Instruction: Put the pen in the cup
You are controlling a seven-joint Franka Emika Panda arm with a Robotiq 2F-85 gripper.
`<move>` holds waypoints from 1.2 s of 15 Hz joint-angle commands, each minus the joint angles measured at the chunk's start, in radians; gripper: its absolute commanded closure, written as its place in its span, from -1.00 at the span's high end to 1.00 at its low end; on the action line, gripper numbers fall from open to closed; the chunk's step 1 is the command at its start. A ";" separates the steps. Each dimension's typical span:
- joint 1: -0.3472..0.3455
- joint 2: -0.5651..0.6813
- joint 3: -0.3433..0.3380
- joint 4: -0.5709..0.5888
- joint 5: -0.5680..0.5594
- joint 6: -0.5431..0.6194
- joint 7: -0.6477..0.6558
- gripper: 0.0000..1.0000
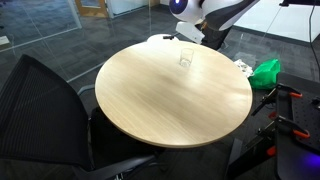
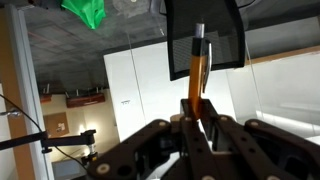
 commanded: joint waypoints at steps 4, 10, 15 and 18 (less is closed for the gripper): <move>-0.060 0.161 0.046 0.158 -0.015 -0.052 -0.064 -0.93; -0.080 0.250 0.044 0.233 -0.033 -0.019 -0.123 -0.93; -0.079 0.320 0.040 0.296 -0.051 -0.003 -0.130 -0.93; -0.078 0.360 0.038 0.332 -0.073 0.014 -0.129 -0.93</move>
